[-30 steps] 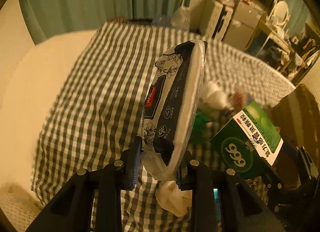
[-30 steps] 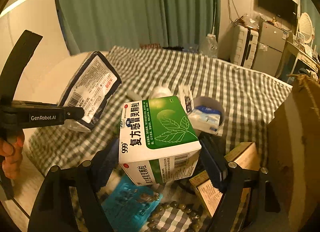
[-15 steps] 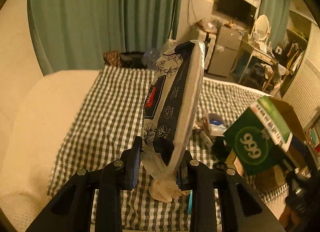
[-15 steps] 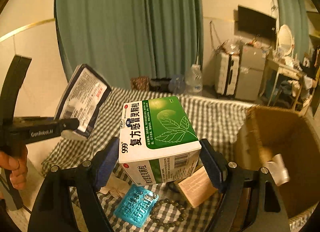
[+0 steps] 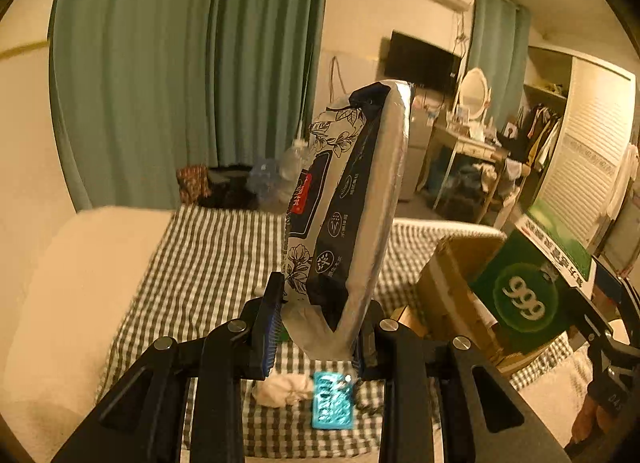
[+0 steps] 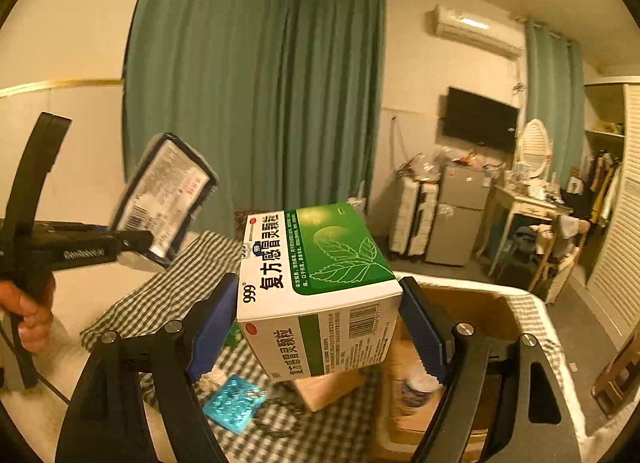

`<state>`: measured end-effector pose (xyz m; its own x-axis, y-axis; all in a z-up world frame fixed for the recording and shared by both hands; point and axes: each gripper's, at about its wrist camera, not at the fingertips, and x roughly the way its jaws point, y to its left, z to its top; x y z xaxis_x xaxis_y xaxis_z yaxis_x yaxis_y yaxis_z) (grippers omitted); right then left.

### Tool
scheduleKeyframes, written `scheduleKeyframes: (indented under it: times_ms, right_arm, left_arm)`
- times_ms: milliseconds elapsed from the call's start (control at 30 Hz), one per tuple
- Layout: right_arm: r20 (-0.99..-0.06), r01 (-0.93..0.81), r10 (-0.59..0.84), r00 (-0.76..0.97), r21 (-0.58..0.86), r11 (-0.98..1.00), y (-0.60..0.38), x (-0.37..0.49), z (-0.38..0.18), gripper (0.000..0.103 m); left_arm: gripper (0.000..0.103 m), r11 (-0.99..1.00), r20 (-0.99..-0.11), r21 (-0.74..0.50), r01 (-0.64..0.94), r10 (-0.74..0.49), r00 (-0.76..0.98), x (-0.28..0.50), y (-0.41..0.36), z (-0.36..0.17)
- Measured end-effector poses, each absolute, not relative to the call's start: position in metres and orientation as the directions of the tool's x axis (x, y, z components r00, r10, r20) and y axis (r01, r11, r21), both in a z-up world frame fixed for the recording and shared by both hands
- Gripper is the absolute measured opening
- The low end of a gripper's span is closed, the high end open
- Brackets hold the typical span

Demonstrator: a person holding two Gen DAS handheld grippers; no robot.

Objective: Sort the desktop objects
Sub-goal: 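Carry the wipes pack with left tool while right tool carries the green medicine box to box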

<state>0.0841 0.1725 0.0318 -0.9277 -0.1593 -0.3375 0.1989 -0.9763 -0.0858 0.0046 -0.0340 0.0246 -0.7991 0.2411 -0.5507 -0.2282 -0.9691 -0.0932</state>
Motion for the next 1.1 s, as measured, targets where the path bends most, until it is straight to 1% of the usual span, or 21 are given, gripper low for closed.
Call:
scheduleKeyframes:
  times_ms: [100, 200, 367, 500, 633, 800, 867, 967, 1100]
  right_arm:
    - [-0.297, 0.151, -0.128, -0.946, -0.055, -0.987, 0.202, 0.099, 0.047, 0.079]
    - [-0.276, 0.140, -0.129, -0.952, -0.018, -0.990, 0.225, 0.110, 0.059, 0.078]
    - [-0.235, 0.120, -0.114, -0.965, -0.013, -0.993, 0.262, 0.131, 0.076, 0.078]
    - [-0.224, 0.087, -0.083, -0.971, -0.009, -0.996, 0.284, 0.139, 0.078, 0.078]
    - [-0.214, 0.093, -0.097, -0.972, 0.026, -0.995, 0.297, 0.147, 0.079, 0.078]
    - [-0.194, 0.063, -0.071, -0.978, 0.048, -0.997, 0.319, 0.154, 0.082, 0.078]
    - [-0.196, 0.042, -0.052, -0.979, 0.056, -0.998, 0.331, 0.153, 0.080, 0.078]
    - [-0.200, 0.016, -0.036, -0.979, 0.105, -0.994, 0.353, 0.156, 0.074, 0.078]
    - [-0.225, -0.021, -0.012, -0.974, 0.144, -0.989, 0.382, 0.152, 0.063, 0.078]
  left_arm:
    - [0.028, -0.967, -0.513, -0.083, -0.239, 0.248, -0.822, 0.017, -0.021, 0.040]
    - [0.029, -0.960, -0.513, -0.078, -0.268, 0.269, -0.815, 0.023, -0.002, 0.046]
    - [0.029, -0.949, -0.506, -0.064, -0.310, 0.299, -0.809, 0.035, 0.040, 0.053]
    - [0.029, -0.939, -0.502, -0.056, -0.339, 0.320, -0.803, 0.042, 0.069, 0.061]
    - [0.029, -0.929, -0.491, -0.040, -0.368, 0.339, -0.802, 0.049, 0.097, 0.067]
    - [0.029, -0.913, -0.501, -0.036, -0.406, 0.368, -0.784, 0.046, 0.133, 0.067]
    - [0.029, -0.907, -0.507, -0.031, -0.419, 0.376, -0.776, 0.046, 0.146, 0.064]
    - [0.029, -0.893, -0.518, -0.017, -0.449, 0.392, -0.761, 0.046, 0.170, 0.061]
    - [0.029, -0.868, -0.533, 0.013, -0.497, 0.415, -0.737, 0.048, 0.205, 0.049]
